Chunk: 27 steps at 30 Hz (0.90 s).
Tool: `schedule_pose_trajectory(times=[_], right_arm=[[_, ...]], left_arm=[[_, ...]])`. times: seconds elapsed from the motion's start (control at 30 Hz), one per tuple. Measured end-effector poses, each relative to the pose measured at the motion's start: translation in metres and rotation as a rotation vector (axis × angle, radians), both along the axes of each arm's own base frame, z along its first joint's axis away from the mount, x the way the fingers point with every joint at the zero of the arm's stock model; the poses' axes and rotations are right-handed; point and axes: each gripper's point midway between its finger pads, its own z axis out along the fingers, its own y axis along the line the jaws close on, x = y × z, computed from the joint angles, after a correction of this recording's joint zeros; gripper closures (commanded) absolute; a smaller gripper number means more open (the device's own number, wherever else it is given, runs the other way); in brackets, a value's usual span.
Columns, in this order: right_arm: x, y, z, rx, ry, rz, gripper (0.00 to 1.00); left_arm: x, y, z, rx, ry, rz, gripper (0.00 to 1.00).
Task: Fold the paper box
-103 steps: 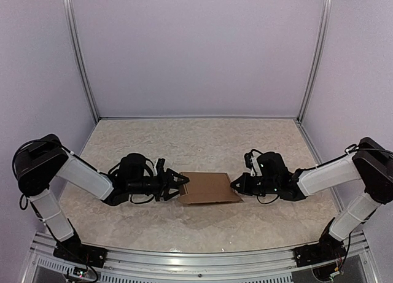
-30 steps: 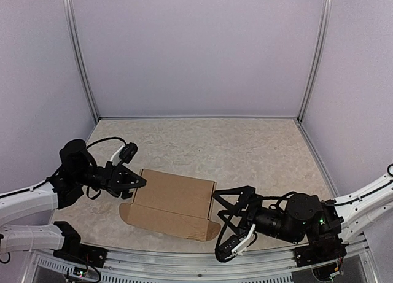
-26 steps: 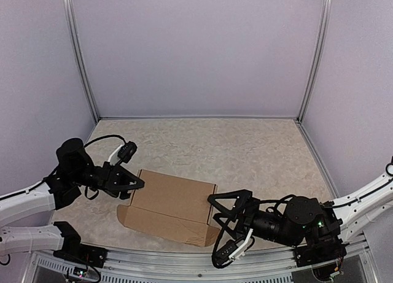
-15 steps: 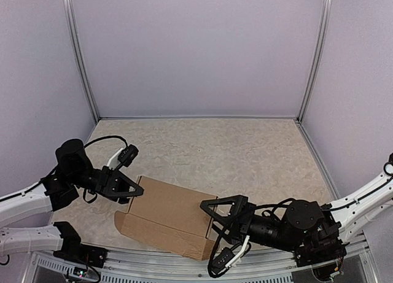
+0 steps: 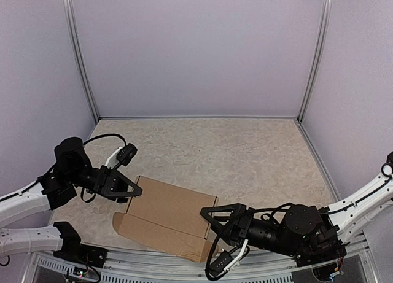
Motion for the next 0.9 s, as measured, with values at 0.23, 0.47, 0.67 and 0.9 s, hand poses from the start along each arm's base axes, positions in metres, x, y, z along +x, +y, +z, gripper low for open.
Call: schedule_pose_trajectory(times=[0.23,0.47,0.67,0.9], right_arm=[[-0.002,0.001,-0.005,-0.003,-0.004,-0.001,0.61],[-0.002,0.000,-0.002,0.027,0.005,-0.002,0.67],[0.000,-0.003,0.002,0.072,0.035,-0.015,0.68],[0.005,-0.013,0.007,0.113,0.149,-0.037,0.69]], left_arm=[[-0.001,0.001,-0.005,0.019,0.019,0.000,0.50],[0.007,0.003,-0.007,0.029,-0.004,0.041,0.20],[0.014,0.012,-0.001,0.016,-0.057,0.101,0.01],[0.043,0.035,-0.007,0.086,-0.107,0.270,0.01]])
